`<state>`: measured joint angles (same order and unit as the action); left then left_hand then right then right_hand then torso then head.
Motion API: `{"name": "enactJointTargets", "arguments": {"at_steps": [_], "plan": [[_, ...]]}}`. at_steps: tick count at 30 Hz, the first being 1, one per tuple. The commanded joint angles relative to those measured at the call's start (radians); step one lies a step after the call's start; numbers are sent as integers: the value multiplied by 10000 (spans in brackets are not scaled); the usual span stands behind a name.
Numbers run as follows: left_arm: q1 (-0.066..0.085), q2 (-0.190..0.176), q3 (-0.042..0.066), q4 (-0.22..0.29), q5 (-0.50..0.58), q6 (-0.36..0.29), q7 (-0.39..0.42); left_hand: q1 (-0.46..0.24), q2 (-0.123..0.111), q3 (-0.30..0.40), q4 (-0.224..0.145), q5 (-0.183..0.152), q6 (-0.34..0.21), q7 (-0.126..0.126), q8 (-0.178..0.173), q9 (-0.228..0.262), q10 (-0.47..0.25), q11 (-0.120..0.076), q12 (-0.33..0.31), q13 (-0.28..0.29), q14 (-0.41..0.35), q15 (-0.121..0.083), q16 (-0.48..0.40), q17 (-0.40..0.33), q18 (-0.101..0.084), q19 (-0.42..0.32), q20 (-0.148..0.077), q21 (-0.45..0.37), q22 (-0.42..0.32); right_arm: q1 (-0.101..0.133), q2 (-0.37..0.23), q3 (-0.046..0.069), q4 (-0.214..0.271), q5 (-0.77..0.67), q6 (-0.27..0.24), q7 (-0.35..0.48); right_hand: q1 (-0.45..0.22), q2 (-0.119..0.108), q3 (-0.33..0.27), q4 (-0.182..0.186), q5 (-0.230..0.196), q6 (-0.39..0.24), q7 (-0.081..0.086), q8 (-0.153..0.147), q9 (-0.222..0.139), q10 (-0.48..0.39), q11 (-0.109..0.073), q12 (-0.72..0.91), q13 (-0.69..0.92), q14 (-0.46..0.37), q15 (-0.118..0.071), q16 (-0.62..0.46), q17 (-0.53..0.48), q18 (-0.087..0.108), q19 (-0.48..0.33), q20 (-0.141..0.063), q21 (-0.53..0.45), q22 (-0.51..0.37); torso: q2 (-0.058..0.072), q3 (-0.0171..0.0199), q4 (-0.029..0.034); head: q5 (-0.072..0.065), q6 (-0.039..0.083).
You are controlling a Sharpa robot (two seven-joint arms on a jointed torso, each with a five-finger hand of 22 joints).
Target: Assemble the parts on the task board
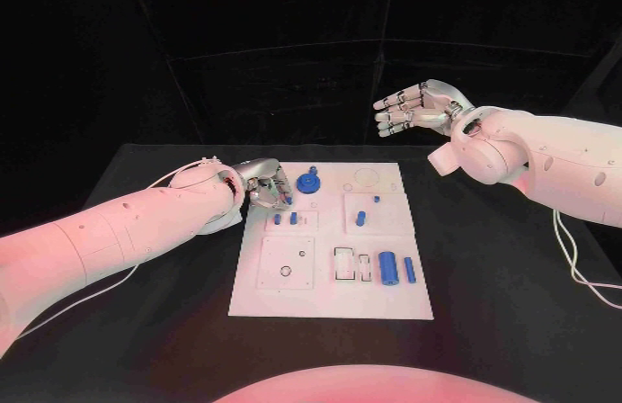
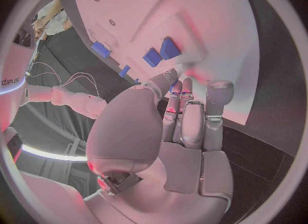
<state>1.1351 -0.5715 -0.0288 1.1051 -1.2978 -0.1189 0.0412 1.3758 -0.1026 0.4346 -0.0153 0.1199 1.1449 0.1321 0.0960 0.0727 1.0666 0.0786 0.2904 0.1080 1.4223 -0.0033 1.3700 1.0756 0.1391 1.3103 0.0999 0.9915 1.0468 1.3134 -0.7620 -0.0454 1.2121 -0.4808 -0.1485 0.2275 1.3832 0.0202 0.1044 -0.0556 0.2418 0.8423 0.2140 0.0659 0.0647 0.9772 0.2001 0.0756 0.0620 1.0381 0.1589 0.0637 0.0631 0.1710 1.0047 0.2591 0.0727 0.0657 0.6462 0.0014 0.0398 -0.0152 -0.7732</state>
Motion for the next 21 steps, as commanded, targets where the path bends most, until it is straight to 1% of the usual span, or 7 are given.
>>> {"name": "enactJointTargets", "arguments": {"at_steps": [1, 12, 18, 21], "plan": [[6, 20, 5, -10, -52, -36, -223, 4, 10, -71, -13, -41, -26, 25, -52, 3, -52, 19, 47, 8, 1, 44, 22, -17, -70, -45, 27, 32, 16, 21, -1, 7, 28, 0, 49, 107, -48, 61, -50, -2, -64, 14, 345, 30, -2, -32, -40, 61, 1, 17, -47, 4, -11, 124, 59, -15, -66, -2, 2, 1, -1, 7, 1], [6, 36, 6, -41, -52, -51, -306, 4, 10, -71, -13, -41, -26, 25, -52, 3, -52, 19, 47, 8, 1, 44, 22, -17, -70, -45, 27, 32, 16, 21, -10, 7, 36, 0, 45, 105, -60, 65, -59, -1, -83, 10, 345, 29, -3, -32, -39, 63, 1, 18, -46, 4, -11, 124, 62, -15, -69, -2, -6, 0, -5, 27, -3], [6, 41, 6, -57, -52, -80, -342, 4, 10, -71, -13, -41, -26, 25, -52, 3, -52, 19, 47, 8, 1, 44, 22, -17, -70, -45, 27, 32, 16, 21, -7, 7, 34, 0, 47, 107, -60, 65, -59, -1, -83, 10, 345, 29, -3, -32, -39, 63, 1, 18, -46, 4, -11, 124, 62, -15, -69, -2, -9, -2, 5, 32, -1], [6, 43, 6, -62, -52, -52, -375, 9, 12, -80, -15, -39, -33, 31, -54, 2, -55, 20, 60, 15, 7, 46, 35, 10, -67, -52, 30, 19, 6, 21, -13, 7, 38, 0, 48, 107, -60, 65, -59, -1, -83, 10, 345, 29, -3, -32, -39, 63, 1, 18, -46, 4, -11, 124, 62, -15, -69, -2, -5, -3, -3, 43, -11]]}}
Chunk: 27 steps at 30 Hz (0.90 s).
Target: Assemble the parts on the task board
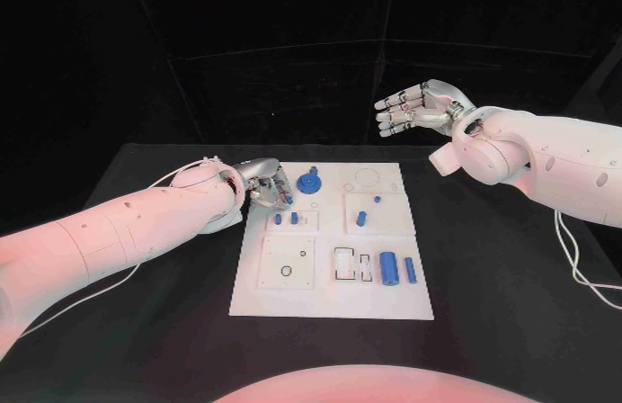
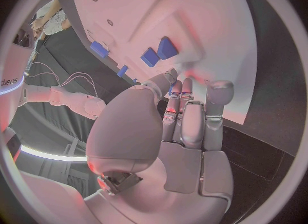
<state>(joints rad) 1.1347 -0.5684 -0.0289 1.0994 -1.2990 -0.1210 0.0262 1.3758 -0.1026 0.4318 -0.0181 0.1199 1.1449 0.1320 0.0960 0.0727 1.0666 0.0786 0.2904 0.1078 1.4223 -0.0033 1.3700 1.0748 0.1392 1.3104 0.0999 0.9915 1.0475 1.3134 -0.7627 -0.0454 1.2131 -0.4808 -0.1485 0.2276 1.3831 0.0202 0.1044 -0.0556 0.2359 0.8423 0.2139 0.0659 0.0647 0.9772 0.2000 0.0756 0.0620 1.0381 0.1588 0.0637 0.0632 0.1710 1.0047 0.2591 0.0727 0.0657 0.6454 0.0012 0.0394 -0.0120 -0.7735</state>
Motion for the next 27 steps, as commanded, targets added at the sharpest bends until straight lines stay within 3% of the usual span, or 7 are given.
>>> {"name": "enactJointTargets", "arguments": {"at_steps": [1, 27], "plan": [[10, 11, 8, -4, -40, -22, -238, 9, 12, -51, 13, -40, -33, 31, -54, 3, -55, 20, 60, 17, 7, 47, 35, 17, -67, -52, 30, 19, -1, 20, -8, 7, 29, 0, 48, 107, -60, 65, -59, -1, -23, 10, 345, 29, -3, -32, -39, 63, 1, 18, -46, 4, -11, 124, 62, -14, -69, -2, 3, -1, -1, 8, -11], [10, 40, 9, -16, -38, 19, -178, -8, -5, -113, 26, -43, -89, 60, -82, -8, -88, 38, 109, 44, 10, 60, 59, 37, -81, -17, 42, 90, 68, 20, 2, 7, 26, 0, 60, 112, -60, 65, -59, -1, -23, 10, 345, 29, -3, -32, -39, 63, 1, 18, -46, 4, -11, 124, 62, -14, -69, -2, 1, 4, 1, -3, -22]]}}
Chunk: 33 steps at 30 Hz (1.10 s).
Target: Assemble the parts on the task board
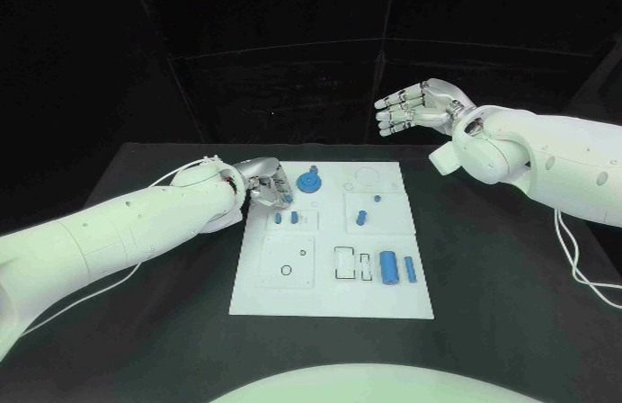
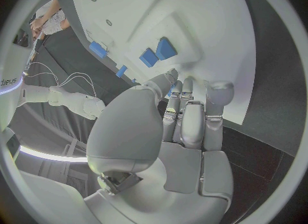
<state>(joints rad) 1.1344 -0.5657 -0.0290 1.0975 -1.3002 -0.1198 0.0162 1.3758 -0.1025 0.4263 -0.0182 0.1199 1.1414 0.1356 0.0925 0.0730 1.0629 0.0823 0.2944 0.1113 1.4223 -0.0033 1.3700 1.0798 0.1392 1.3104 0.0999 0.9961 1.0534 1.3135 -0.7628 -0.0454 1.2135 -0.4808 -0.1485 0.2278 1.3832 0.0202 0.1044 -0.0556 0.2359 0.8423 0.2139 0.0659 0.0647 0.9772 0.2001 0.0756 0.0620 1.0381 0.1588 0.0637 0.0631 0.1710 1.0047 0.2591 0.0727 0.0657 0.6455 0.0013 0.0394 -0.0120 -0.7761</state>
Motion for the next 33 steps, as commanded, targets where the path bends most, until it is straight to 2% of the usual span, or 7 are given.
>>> {"name": "enactJointTargets", "arguments": {"at_steps": [1, 33], "plan": [[13, 13, 10, 4, -27, 3, -79, -9, -5, -58, 27, -43, -54, 25, -47, -11, -51, 2, 70, 9, 10, 60, 59, -13, -81, -17, 42, 44, 9, 20, 3, 7, 21, 0, 59, 109, -60, 65, -59, -1, -24, 10, 345, 29, -3, -32, -39, 63, 1, 18, -46, 4, -11, 124, 62, -14, -69, -2, 0, 3, 1, -3, 4], [14, 24, 10, 29, -22, -18, -69, -24, -40, -155, 47, -44, -220, 77, -137, -41, -104, 26, 159, 55, 10, 83, 86, -6, -97, 20, 66, 128, 99, 20, 9, 7, 22, 0, 58, 113, -68, 72, -67, -5, -50, 21, 343, 28, -2, -33, -40, 66, 1, 18, -46, 4, -11, 124, 66, -14, -74, -3, -1, 7, -6, -4, -12]]}}
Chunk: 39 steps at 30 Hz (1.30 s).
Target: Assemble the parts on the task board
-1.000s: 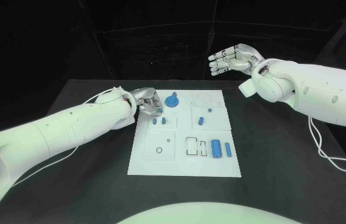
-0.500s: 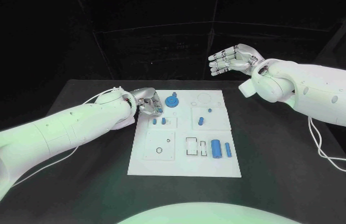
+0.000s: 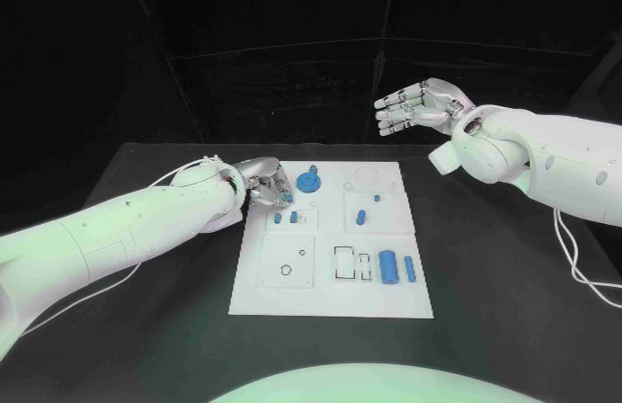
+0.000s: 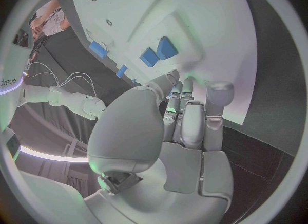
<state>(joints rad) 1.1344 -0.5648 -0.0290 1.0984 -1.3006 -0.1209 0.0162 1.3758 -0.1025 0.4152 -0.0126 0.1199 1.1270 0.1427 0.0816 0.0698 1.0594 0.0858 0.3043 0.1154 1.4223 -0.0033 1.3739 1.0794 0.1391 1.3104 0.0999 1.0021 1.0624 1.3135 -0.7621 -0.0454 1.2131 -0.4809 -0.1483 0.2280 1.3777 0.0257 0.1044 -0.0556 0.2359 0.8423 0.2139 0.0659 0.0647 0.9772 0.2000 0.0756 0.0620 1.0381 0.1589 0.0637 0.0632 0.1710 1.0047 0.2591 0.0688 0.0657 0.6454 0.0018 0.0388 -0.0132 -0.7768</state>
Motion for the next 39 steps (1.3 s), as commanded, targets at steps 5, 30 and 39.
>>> {"name": "enactJointTargets", "arguments": {"at_steps": [5, 30, 39], "plan": [[15, 23, 10, 27, -1, -14, -75, -20, -41, -46, -11, -43, -83, 9, -31, -10, -72, -8, 65, 17, 9, 83, 47, -7, -97, 21, 67, 70, 11, 20, 3, 7, 25, 1, 64, 112, -13, 17, -67, -5, -50, 21, 343, 28, -2, -33, -40, 66, 1, 18, -46, 4, -11, 124, 66, -14, -34, -3, -1, 0, 2, 0, -15], [15, -29, 10, 12, 83, -54, -139, 26, -178, -179, -29, -39, -407, 142, -160, -36, -371, 101, 111, 46, -39, 170, 40, -99, -85, -32, 135, -5, -23, 20, 4, 7, 17, 1, 95, 108, -12, 14, -75, -16, -57, -7, 346, 22, -5, -37, -39, 66, 1, 15, -46, 3, -12, 123, 67, -13, -38, -3, -5, -1, 6, -7, 5], [14, -268, 268, 143, 111, -581, 119, 110, -282, -225, -78, -28, -722, 285, -180, -46, -737, 236, 68, 18, -44, 272, 73, -105, -94, -31, 219, 23, 25, 20, -17, 7, -20, -115, 37, 68, 35, 3, -71, -68, -50, 30, 342, 23, -2, -40, -41, 69, 1, 14, -48, 4, -12, 125, 72, -17, -40, -3, -2, -3, 12, -13, 12]]}}
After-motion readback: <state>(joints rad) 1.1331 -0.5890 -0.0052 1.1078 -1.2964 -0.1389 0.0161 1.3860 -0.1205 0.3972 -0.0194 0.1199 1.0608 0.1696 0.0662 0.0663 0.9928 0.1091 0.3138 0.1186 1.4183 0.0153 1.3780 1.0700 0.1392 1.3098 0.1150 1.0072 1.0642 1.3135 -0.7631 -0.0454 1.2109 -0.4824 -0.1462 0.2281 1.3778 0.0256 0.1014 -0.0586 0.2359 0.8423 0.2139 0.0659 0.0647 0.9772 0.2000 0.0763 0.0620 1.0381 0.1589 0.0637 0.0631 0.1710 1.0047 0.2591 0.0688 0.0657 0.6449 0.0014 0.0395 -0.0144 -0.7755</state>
